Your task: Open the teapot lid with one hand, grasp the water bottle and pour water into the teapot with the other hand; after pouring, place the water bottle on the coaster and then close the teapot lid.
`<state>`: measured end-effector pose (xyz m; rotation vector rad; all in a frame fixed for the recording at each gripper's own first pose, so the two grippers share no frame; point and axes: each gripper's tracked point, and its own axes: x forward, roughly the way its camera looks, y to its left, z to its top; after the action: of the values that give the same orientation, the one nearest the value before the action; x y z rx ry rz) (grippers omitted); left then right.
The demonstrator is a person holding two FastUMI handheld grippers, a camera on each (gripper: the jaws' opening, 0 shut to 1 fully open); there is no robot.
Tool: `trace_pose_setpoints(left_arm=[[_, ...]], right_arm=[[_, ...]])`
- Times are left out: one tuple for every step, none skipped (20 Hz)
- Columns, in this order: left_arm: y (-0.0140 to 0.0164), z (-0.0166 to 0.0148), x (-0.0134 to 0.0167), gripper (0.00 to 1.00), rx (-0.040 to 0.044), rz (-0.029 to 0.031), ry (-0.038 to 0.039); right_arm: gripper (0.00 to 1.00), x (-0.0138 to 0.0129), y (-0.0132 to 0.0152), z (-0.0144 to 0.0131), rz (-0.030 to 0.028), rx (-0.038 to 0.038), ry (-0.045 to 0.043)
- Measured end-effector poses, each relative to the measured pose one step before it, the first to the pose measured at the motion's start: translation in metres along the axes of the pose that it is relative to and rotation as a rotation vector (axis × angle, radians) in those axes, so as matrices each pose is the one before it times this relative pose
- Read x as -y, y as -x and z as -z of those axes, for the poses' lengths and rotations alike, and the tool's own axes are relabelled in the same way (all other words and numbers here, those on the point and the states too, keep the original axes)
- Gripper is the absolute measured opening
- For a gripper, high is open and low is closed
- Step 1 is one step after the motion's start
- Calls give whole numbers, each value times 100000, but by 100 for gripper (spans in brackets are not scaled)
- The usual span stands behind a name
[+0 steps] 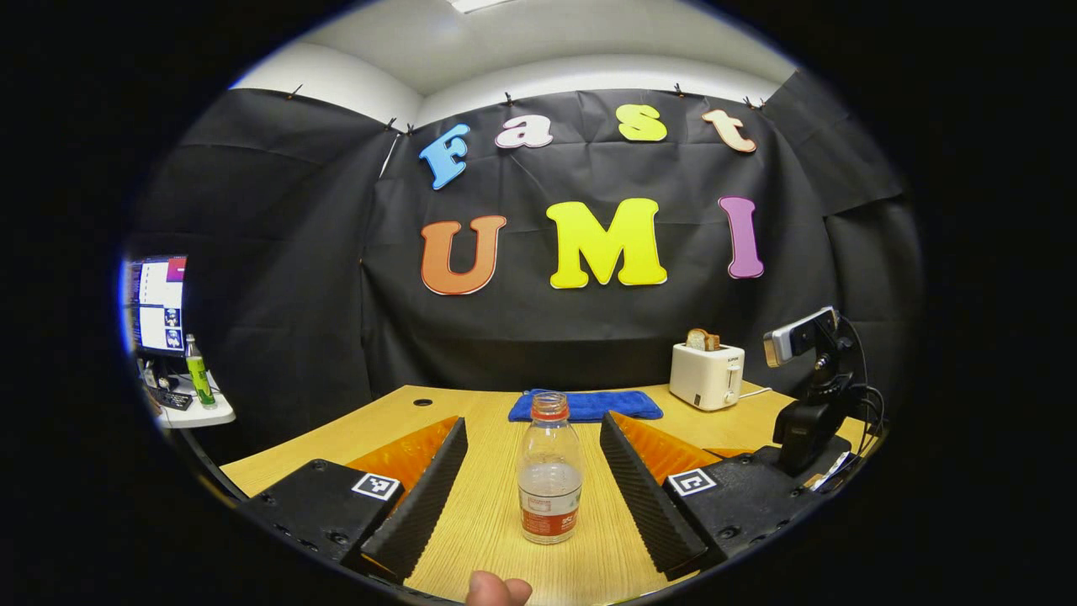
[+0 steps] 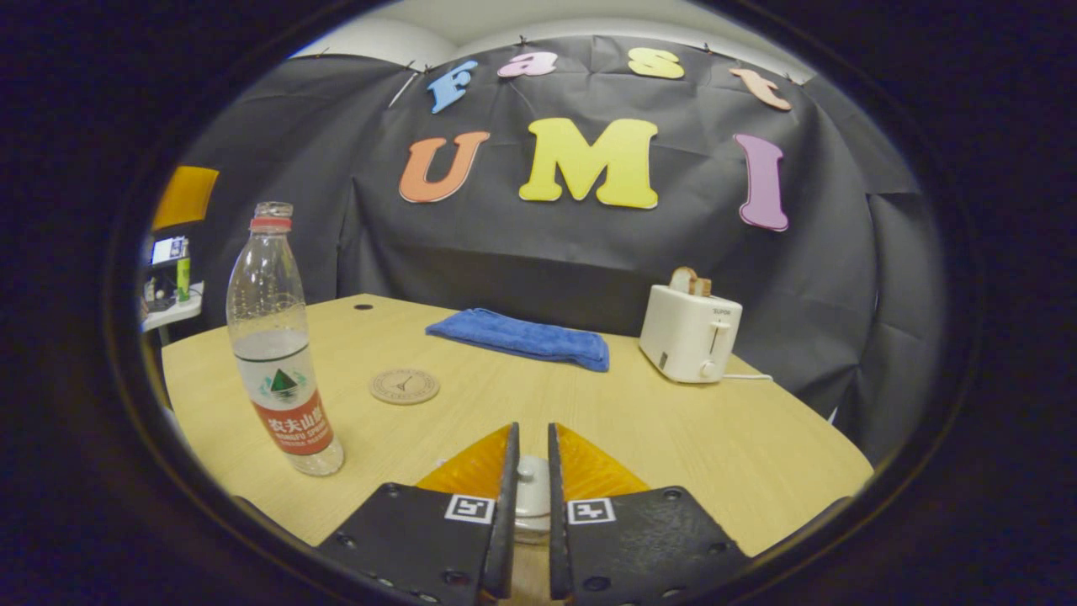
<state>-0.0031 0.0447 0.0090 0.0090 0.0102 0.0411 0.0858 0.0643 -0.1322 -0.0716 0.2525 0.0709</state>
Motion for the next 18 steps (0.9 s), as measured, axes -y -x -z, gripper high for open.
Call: trace_pose_setpoints(left_arm=[[-18, 173, -38, 99, -685, 294, -33], [197, 245, 77, 99, -474, -171, -469], [122, 205, -370, 99, -421, -837, -444], [336, 507, -172, 99, -957, 193, -410], [360, 924, 45, 99, -1903, 841, -190], [122, 922, -175, 99, -1915, 639, 230], [287, 947, -204, 99, -1703, 239, 953], [235, 1243, -50, 99, -2369, 1159, 1441], [87, 1143, 122, 99, -2478, 1465, 1423], [-15, 1248, 90, 99, -3275, 485, 980], [-172, 904, 27, 100, -2053, 240, 803], [-65, 650, 245, 100, -1334, 792, 465], [-133, 595, 440, 100, -1234, 1538, 553], [-318, 718, 560, 100, -1689, 1950, 608], [-438, 651, 639, 100, -1754, 2195, 612], [-468, 494, 464, 100, -1075, 1610, 427], [-377, 329, 276, 100, -500, 849, 53], [-589, 172, 21, 100, -386, -214, -79]], right_arm=[[13, 228, 83, -223, -93, 528, 1231], [6, -9, 8, -15, -50, -491, 1974], [13, -356, -555, 172, -900, -499, 587], [0, -1, 209, -216, -603, 374, 342], [0, 206, 212, 165, -354, -219, 1127], [0, 34, 81, -128, -403, 503, 424], [0, 8, 5, 56, -499, 231, -46], [1, -125, 112, -124, -724, 595, -163], [0, -62, -48, -168, -743, 751, -166], [0, -167, 27, -124, -931, 115, -144], [0, -99, -10, -83, -971, 394, -77], [0, 0, 165, -318, -258, 741, 247], [0, -46, 213, -363, -356, 1048, 231], [0, 73, 162, -396, -384, 888, 336], [0, -32, 68, -320, -638, 398, 26], [0, 46, 204, -456, -638, 714, -336], [0, 132, 197, -494, -158, 801, -95], [0, 155, 437, -601, -334, 900, -88]])
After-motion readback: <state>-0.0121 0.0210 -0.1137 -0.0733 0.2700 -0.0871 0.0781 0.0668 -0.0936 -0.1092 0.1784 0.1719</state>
